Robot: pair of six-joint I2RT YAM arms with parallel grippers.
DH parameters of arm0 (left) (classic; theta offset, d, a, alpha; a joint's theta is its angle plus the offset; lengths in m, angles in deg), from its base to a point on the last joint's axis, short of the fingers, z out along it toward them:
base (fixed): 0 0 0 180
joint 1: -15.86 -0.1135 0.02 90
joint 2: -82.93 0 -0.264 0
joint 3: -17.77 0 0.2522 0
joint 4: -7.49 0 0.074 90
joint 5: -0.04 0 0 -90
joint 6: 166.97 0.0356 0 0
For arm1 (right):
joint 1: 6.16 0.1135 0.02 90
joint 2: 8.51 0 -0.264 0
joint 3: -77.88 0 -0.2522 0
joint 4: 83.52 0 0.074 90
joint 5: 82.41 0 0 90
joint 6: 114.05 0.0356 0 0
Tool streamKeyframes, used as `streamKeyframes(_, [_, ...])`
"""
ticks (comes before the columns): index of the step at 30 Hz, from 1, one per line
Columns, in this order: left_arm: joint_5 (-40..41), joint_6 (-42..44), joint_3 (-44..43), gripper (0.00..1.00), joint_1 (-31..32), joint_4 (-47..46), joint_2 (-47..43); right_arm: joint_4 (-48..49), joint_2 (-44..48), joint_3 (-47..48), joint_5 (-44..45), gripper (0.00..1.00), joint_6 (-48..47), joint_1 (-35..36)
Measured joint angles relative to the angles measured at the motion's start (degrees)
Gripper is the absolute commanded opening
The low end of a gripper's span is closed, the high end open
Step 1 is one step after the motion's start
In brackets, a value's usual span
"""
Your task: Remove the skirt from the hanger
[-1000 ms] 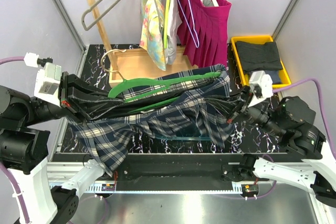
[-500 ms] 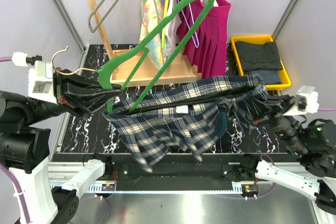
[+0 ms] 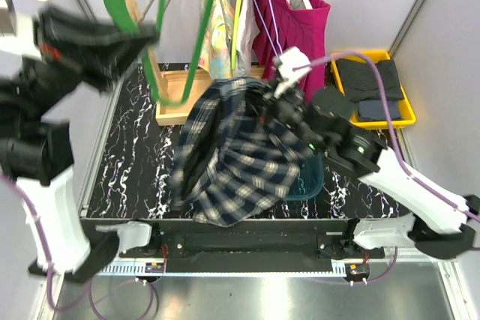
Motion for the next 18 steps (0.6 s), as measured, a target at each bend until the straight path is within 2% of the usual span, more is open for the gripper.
streamKeyframes(2, [1.7,-1.0,-6.5,0.0,-0.2,-3.0,5.2,0.0,-3.9,5.1,-1.1,0.0,-0.8,0.0])
streamKeyframes(4, [2.3,-1.2,-8.8,0.0,-1.7,-6.3,7.9,-0.9,-6.4,11.3,-1.8,0.0,-2.2,0.0])
streamKeyframes(5, [2.4,-1.5,-7.7,0.0,-2.9,-8.1,8.1,-2.2,-7.8,17.2,-2.0,0.0,-3.3,0.0])
streamKeyframes(7, [2.7,-1.7,-2.9,0.0,-5.3,-10.4,6.4,-2.6,-8.7,22.8,-2.2,0.0,-4.4,0.0])
streamKeyframes(9, [4.0,0.2,7.0,0.0,-7.8,-12.1,1.3,-3.2,-9.4,31.5,-2.2,0.0,-6.5,0.0])
streamKeyframes(13, [7.4,9.0,15.6,0.0,-9.2,-4.6,-6.9,-1.5,-6.8,36.5,-1.5,0.0,-10.0,0.0])
streamKeyframes(18, [13.0,26.3,18.2,0.0,-10.7,11.5,-15.7,-0.6,-2.1,32.0,2.1,0.0,-15.4,0.0])
